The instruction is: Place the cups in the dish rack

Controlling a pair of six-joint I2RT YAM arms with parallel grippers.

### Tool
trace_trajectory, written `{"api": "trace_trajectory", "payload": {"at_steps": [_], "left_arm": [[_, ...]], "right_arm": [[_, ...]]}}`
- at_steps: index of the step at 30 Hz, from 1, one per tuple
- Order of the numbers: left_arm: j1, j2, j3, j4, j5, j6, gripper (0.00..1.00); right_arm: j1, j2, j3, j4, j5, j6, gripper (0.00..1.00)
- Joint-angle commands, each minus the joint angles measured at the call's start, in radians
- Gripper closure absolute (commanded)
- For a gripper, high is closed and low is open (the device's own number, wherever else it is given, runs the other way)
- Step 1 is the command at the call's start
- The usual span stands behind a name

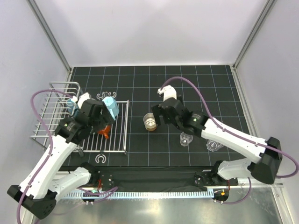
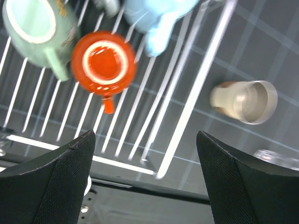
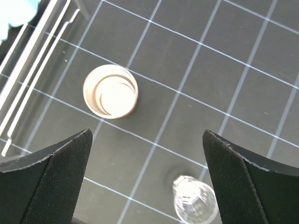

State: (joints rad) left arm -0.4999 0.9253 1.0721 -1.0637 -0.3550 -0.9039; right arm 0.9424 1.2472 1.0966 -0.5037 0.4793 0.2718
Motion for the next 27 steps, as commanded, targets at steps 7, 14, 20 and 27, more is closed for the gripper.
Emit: {"api": "trace_trajectory", "payload": {"at_steps": [7,14,20,27], "left_arm": [[0.001,-0.08,0.138,-0.024,0.126,-0.006,0.17],[0.001,-0.092,0.158,-0.018,0.211,-0.026,0.18],[0.001,-0.031,0.209,0.001,0.315,-0.003,0.18],[0.001,-0.02,0.204,0.042,0.35,0.04,0.19]], "right_arm": [[-0.151,0.207,0.166,-0.07,-0.281,0.136,0.27],[-0.166,0.34,0.247,-0.111,-0.357,0.125,0.23],[-0.174,0.403,0.302,-0.139,-0.372,0.159,0.23],[-0.183,0.455,0.322,-0.144,-0.4,0.159,0.24]]}}
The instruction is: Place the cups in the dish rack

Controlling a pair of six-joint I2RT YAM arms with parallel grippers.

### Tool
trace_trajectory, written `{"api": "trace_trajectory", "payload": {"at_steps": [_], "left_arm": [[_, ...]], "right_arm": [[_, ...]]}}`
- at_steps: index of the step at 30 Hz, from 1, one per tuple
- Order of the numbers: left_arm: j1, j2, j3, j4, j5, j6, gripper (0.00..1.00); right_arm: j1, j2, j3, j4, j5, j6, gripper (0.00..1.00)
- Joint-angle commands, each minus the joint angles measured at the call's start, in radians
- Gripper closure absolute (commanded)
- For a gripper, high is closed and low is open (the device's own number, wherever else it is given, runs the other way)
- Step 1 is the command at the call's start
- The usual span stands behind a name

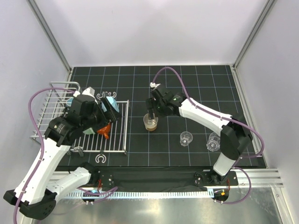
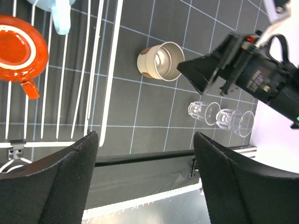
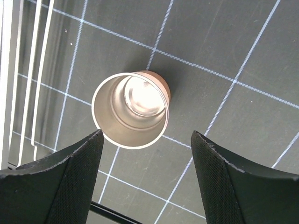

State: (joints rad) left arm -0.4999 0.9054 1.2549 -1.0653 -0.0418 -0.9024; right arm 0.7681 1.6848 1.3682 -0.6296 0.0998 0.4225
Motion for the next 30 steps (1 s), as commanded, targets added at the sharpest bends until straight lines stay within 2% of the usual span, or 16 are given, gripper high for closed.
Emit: {"api": "trace_trajectory", "payload": {"at_steps": [1,6,8,13,19,30], "left_arm": [[0.001,0.009,0.023,0.05,0.037,0.043,0.2],[0.001,0.14,0.035,0.051,0.036,0.04,0.28],[0.001,0.185,0.029,0.07,0.077,0.051,0.29],[-0.012,0.335,0.055,0.16,0.079,0.066,0.31],[-0.081,0.518,0.155,0.182,-0.038,0.105,0.32],[-0.218,0.772,0.238,0.146,-0.213,0.096,0.35]], "right_arm": [[-0.01,0.018,0.057,-0.031,-0.018,0.006,0.24],[-0.05,-0.04,0.042,-0.051,-0.037,0.015,0.21],[-0.075,-0.065,0.037,-0.099,-0.069,0.018,0.19],[-0.156,-0.108,0.034,-0.246,-0.14,0.007,0.17],[-0.162,-0.316,-0.07,-0.255,-0.123,-0.008,0.0],[-0.173,-0.548,-0.175,-0.312,-0.069,0.041,0.0]]}}
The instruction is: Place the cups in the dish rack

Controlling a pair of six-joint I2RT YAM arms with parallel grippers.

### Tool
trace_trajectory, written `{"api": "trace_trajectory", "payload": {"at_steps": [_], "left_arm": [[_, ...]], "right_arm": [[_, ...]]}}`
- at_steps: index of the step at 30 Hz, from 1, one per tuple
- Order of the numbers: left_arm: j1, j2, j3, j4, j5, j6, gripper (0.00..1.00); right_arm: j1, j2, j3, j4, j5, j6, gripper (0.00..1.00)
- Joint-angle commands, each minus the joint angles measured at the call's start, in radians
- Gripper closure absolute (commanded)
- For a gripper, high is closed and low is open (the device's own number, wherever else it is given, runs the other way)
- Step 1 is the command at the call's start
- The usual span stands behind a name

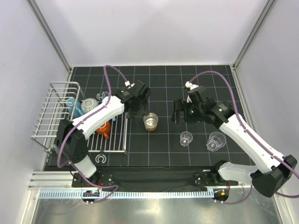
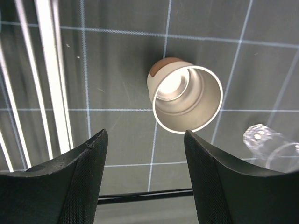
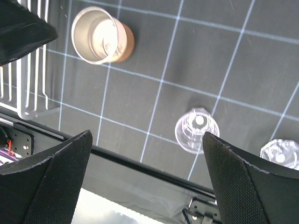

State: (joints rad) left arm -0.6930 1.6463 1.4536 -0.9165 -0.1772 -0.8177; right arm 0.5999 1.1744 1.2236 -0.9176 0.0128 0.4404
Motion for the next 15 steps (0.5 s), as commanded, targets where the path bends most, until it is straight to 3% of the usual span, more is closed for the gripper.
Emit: {"api": "trace_trajectory", "payload": {"at_steps": [1,15], "left_arm": [[-0.025,0.044,0.044,-0.011,-0.077,0.0,0.35],[-0.039,0.204,0.073,0.015,-0.039,0.017,0.39]], "right_arm": [[-0.003,-0.062,-0.039,-0.029,0.01,0.024,0.0],[-0.005,-0.211,-0.078,-0.004,-0.108,0.109,0.0]]}}
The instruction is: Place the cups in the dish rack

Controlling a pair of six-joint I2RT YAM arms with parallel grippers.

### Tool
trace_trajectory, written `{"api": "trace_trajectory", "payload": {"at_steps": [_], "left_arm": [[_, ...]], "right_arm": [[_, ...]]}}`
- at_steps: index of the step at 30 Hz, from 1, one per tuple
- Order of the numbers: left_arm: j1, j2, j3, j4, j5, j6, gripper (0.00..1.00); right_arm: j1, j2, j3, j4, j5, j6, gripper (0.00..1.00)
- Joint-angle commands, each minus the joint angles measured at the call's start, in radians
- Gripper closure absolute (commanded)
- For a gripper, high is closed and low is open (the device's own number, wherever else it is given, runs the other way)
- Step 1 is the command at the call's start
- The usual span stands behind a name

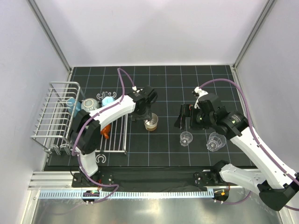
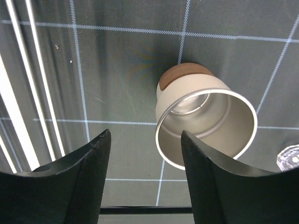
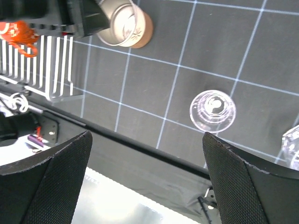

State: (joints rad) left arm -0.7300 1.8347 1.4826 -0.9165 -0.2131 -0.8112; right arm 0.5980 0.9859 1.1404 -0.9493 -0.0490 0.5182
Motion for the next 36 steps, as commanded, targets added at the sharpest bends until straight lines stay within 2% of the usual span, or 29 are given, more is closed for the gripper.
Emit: {"api": "trace_trajectory", "payload": {"at_steps": [1,5,10,11,14,18,20,25,31,36], "left_arm": [[-0.003,0.029,0.047,0.013,0.001,0.01,0.41],[-0.002,0.047,0.044,0.016,0.02,0.009,0.53],[-0.002,0.054,0.038,0.018,0.038,0.012,0.72],[-0.002,0.049,0.038,0.016,0.041,0.012,0.81],[-0.002,0.038,0.041,0.016,0.047,0.018,1.0],[0.003,-0.006,0.059,0.002,0.07,0.029,1.0],[0.011,-0.046,0.061,0.008,0.125,0.037,1.0],[0.035,-0.245,0.05,0.08,0.267,0.047,1.0],[0.115,-0.492,-0.073,0.259,0.428,-0.034,1.0],[0.182,-0.673,-0.235,0.427,0.498,-0.114,1.0]], "right_arm": [[-0.004,-0.029,0.005,0.026,-0.046,0.054,0.0],[-0.004,-0.105,-0.002,0.035,0.041,0.111,0.0],[-0.004,-0.234,-0.079,0.121,-0.001,0.025,0.0],[-0.004,-0.233,-0.083,0.118,-0.021,0.026,0.0],[-0.004,-0.184,-0.076,0.067,-0.018,0.048,0.0],[-0.003,-0.109,-0.056,0.063,-0.087,0.04,0.0],[-0.003,-0.087,-0.047,0.089,-0.12,0.029,0.0],[-0.004,-0.049,0.024,0.129,-0.205,-0.029,0.0],[-0.003,0.043,0.162,0.149,-0.273,-0.061,0.0],[-0.004,0.117,0.263,0.223,-0.411,0.011,0.0]]}}
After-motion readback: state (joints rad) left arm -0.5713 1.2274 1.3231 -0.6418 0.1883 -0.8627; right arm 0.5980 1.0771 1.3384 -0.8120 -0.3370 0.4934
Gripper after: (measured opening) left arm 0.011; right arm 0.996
